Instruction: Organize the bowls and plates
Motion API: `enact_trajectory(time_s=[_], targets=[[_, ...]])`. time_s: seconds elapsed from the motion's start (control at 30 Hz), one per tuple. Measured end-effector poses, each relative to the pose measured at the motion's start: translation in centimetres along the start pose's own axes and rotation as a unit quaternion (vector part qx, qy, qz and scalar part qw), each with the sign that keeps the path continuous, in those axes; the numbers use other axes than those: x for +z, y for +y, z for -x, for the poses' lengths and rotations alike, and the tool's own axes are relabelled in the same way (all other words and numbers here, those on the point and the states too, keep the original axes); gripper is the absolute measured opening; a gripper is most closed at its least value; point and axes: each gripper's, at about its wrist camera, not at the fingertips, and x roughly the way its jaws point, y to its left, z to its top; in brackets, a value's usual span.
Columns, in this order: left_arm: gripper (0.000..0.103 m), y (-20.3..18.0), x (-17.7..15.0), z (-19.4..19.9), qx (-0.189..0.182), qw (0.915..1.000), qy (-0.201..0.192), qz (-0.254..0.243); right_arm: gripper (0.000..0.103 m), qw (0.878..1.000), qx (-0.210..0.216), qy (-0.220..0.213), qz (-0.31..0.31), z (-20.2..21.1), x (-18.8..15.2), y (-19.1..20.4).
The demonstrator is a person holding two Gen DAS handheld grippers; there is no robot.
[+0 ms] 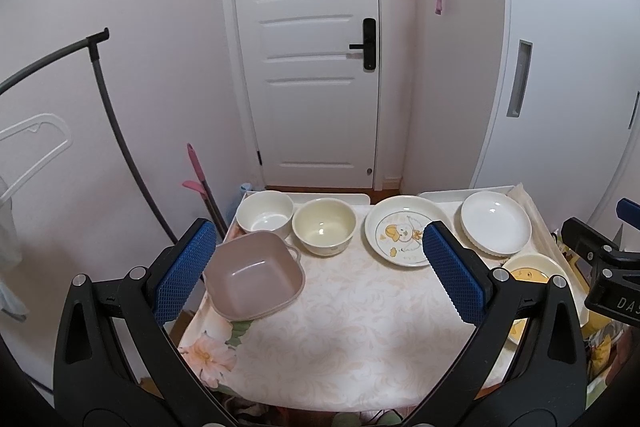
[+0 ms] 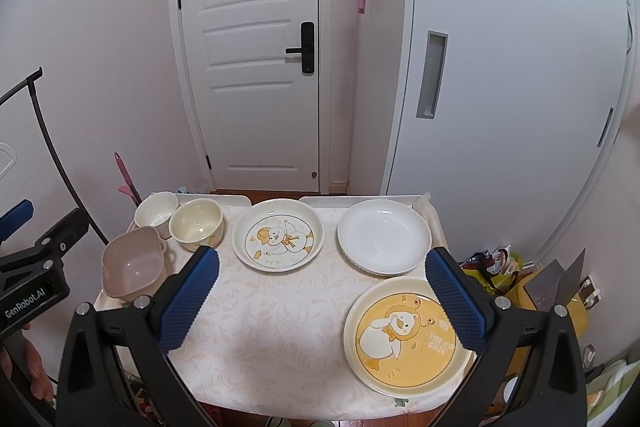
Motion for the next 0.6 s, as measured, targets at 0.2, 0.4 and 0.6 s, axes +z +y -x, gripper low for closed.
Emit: enact_trajectory(time_s=[0.2, 0.4, 0.6], targets=[[0.102, 0.0, 0.07, 0.01, 0.0, 1.0, 0.0, -0.001, 0.102, 1.0, 0.001, -0.004, 0.002, 0.16, 0.15, 0.11], [0.102, 0.09, 0.41, -0.01, -0.001, 1.0, 0.001, 0.001, 0.102, 1.0, 0.001, -0.006, 0.003, 0.42, 0.09, 0.19], [0.102, 0.16, 0.47, -0.08, -0.002, 1.0, 0.003, 0.001, 0.102, 1.0, 0.001, -0.006, 0.002, 0.38, 0.11, 0.19]])
